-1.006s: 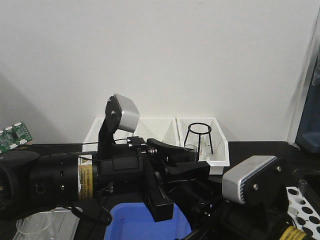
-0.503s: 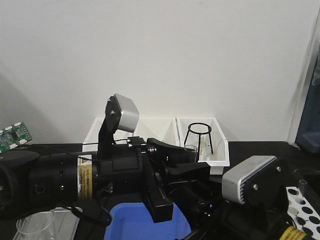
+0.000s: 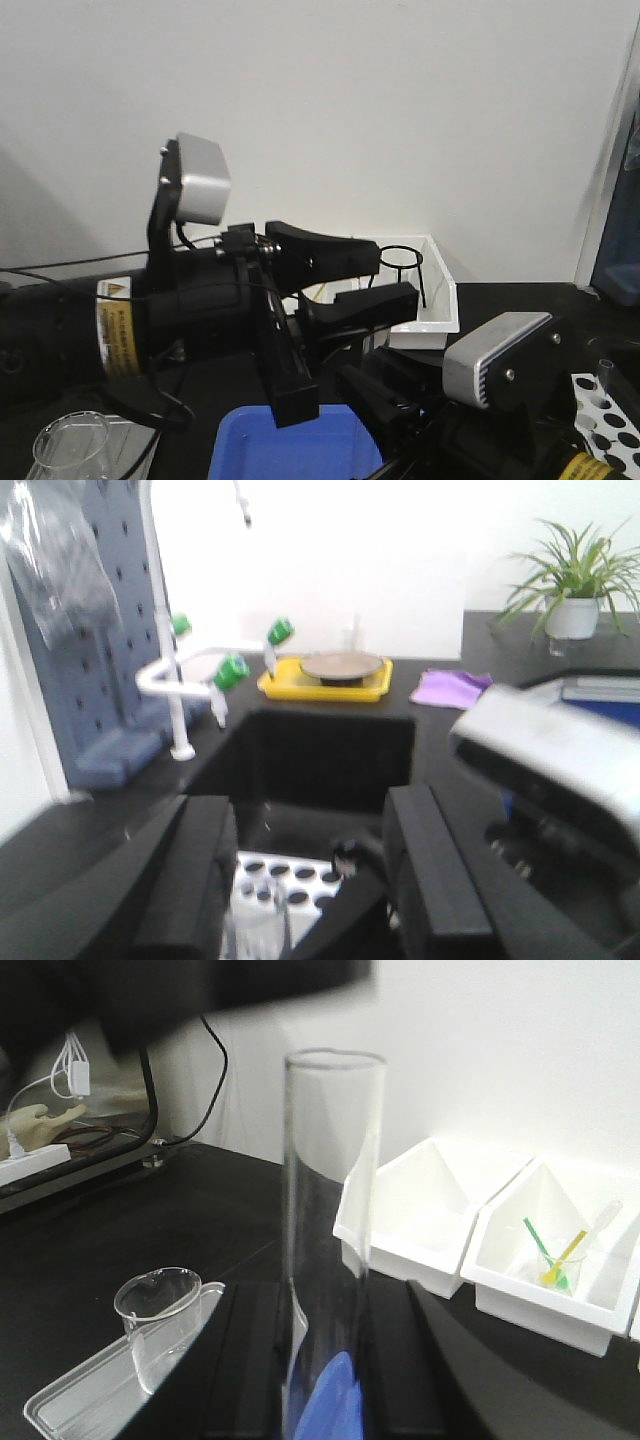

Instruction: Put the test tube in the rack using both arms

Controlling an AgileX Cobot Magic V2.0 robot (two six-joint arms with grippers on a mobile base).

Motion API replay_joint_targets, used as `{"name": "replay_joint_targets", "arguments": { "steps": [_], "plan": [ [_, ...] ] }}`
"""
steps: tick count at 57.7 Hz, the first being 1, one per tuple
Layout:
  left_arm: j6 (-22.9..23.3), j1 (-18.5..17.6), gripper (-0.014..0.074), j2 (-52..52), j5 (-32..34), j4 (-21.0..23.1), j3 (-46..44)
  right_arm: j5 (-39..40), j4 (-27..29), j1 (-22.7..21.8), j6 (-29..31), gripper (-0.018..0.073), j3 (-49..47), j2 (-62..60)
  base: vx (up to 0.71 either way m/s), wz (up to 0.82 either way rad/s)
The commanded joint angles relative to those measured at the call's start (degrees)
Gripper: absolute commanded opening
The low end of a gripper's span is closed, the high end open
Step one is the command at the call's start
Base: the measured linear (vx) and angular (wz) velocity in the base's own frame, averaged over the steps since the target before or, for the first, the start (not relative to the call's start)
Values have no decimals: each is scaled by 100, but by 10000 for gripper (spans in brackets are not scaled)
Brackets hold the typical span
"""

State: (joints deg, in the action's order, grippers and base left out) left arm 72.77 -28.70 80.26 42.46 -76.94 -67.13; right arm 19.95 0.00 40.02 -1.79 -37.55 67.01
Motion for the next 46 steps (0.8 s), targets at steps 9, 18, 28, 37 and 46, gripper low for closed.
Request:
{"name": "replay_joint_targets", "arguments": {
  "steps": [9, 18, 28, 37, 46],
  "plan": [
    [-228, -20, 450, -777, -1272, 433, -196, 467, 0, 6, 88, -11, -222, -105, 0, 0],
    [-223, -20, 321, -943, -2597, 406, -180, 467, 0, 6, 394, -11, -222, -105, 0, 0],
    [-223, -20, -11, -944, -3499, 406, -53, 467, 545, -26, 1285, -11, -216, -105, 0, 0],
    [-223, -20, -8, -944, -4016, 412, 429, 491, 1817, -440, 2099, -11, -205, -105, 0, 0],
    [-202, -20, -8, -944, -4102, 416, 979, 528, 2157, -1287, 2400, -11, -204, -105, 0, 0]
  ]
}}
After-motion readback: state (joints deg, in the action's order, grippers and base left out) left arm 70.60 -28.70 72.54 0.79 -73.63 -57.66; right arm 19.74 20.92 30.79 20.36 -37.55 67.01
